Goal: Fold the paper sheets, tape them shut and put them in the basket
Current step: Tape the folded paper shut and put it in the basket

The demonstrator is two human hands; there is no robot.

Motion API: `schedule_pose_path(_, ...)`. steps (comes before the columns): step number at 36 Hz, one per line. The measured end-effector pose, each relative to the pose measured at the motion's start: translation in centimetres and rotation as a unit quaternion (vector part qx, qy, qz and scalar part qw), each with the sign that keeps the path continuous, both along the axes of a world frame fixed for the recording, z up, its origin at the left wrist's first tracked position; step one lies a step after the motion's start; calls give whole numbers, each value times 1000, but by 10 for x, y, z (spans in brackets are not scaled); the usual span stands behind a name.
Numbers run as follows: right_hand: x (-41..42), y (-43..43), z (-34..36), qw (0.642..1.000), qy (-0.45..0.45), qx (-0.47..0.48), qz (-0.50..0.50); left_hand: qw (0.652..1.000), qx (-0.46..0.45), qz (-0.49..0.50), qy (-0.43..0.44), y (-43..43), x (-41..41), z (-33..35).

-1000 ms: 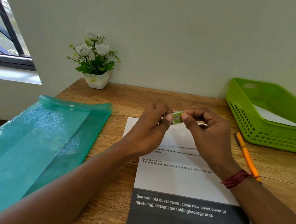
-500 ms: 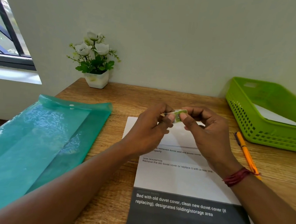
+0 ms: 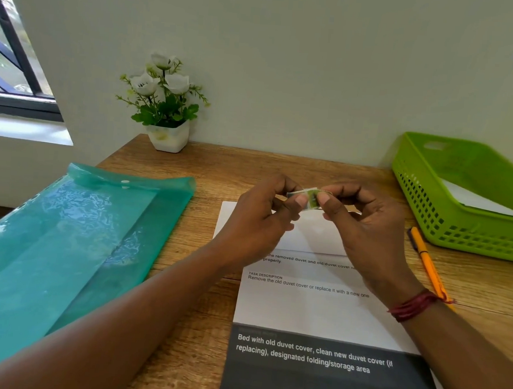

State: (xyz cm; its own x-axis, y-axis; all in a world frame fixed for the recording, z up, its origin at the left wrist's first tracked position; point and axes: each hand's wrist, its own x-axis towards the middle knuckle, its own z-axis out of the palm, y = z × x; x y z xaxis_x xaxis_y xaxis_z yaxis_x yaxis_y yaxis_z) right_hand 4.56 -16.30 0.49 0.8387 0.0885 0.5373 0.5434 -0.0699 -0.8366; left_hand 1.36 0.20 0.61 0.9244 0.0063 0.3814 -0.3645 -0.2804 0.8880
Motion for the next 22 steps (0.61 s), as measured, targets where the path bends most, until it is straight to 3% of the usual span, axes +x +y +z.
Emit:
schedule_pose_path(9,-3,2,3,1000,8,-7,5,1000,-7,-12,11,1,-1,0)
schedule_pose_path(22,-8,3,3,996,-71,-55,-14,998,-49,-31,34,1,-1,-1)
